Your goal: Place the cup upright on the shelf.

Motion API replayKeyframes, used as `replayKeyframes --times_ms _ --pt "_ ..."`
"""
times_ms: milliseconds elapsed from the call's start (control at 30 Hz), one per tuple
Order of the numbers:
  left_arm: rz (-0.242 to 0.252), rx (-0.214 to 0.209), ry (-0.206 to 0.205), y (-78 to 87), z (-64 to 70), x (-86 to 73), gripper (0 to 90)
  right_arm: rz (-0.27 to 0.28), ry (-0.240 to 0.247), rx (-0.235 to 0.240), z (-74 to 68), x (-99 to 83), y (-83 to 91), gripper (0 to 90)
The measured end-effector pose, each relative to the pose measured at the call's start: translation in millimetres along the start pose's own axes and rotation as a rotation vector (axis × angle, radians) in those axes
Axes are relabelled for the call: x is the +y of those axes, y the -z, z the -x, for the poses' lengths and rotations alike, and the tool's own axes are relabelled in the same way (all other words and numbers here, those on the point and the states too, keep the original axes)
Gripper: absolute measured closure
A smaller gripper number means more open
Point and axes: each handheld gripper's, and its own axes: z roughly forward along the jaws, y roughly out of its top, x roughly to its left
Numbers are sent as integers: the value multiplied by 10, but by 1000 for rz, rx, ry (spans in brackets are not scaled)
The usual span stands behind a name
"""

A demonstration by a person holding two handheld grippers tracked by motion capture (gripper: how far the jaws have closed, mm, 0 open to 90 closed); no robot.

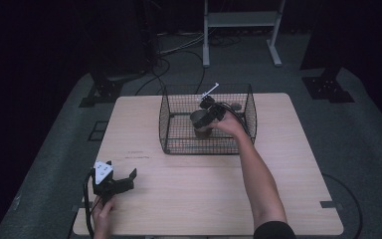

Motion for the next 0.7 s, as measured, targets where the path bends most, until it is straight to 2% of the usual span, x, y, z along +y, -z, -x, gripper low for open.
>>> replayKeyframes --times_ms 167,700 --pt "1 -1 2 -1 -2 1 0 16 -4 5 -2 -22 4 151" --pt "-1 1 3 -11 -1 4 0 12 4 0 2 -48 30 123"
